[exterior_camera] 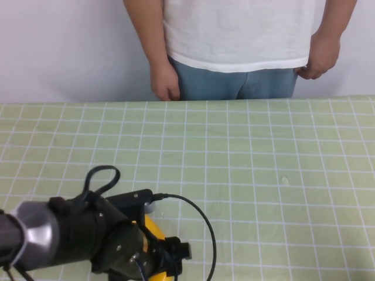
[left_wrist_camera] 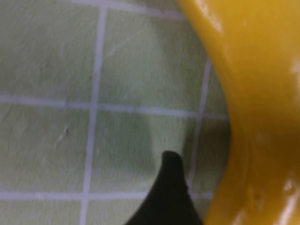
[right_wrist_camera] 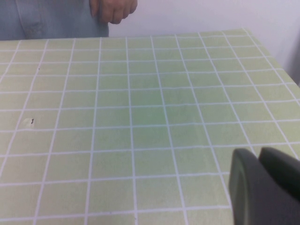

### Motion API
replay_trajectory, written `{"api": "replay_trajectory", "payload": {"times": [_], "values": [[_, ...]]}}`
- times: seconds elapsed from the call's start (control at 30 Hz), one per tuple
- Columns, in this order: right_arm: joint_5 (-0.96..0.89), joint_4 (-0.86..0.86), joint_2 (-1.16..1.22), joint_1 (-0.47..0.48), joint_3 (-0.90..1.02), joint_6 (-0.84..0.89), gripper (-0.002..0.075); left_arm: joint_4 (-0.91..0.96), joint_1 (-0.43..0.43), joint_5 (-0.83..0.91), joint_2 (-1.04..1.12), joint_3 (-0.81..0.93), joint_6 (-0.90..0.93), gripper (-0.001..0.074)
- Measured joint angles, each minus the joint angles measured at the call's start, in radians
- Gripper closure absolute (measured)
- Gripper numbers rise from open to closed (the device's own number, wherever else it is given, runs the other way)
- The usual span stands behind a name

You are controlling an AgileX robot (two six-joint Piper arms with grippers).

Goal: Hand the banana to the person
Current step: Pick up the banana, then hand the grabbed banana to the person

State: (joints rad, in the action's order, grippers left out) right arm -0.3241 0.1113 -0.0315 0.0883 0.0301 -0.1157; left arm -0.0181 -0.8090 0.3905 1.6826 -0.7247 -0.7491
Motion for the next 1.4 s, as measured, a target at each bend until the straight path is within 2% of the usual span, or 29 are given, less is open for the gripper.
{"api": "replay_trajectory", "payload": {"times": [0.07,0.1,0.17,0.2,0.23,0.4,0.6,0.77,0.93,1.17,1.4], "values": [[0.000,0.000,0.000,0.000,0.000,0.000,0.0732,0.000,0.000,-0.015,0.016,-0.002,0.015,0.0233],[0.000,0.000,0.000,0.000,0.000,0.000,0.0732,0.000,0.000,-0.015,0.021,-0.002,0.022,0.0282],[0.000,0.000,0.000,0.000,0.000,0.000,0.0732,0.002,0.000,-0.010,0.023,-0.006,0.060,0.0447],[0.000,0.000,0.000,0.000,0.000,0.000,0.0732,0.002,0.000,-0.002,0.023,-0.008,0.088,0.0482],[0.000,0.000,0.000,0.000,0.000,0.000,0.0732,0.004,0.000,0.013,0.023,-0.010,0.129,0.0449],[0.000,0.000,0.000,0.000,0.000,0.000,0.0732,0.068,0.009,0.191,-0.014,-0.043,0.286,0.0461],[0.000,0.000,0.000,0.000,0.000,0.000,0.0732,0.356,0.013,0.412,-0.173,-0.099,0.381,0.0461],[0.000,0.000,0.000,0.000,0.000,0.000,0.0732,0.509,0.031,0.545,-0.339,-0.151,0.652,0.0461],[0.000,0.000,0.000,0.000,0.000,0.000,0.0732,0.463,0.079,0.568,-0.415,-0.275,0.963,0.0461],[0.000,0.000,0.000,0.000,0.000,0.000,0.0732,0.301,0.111,0.693,-0.358,-0.550,1.484,0.0461],[0.000,0.000,0.000,0.000,0.000,0.000,0.0732,0.232,0.115,0.818,-0.123,-0.837,1.720,0.0461]]}}
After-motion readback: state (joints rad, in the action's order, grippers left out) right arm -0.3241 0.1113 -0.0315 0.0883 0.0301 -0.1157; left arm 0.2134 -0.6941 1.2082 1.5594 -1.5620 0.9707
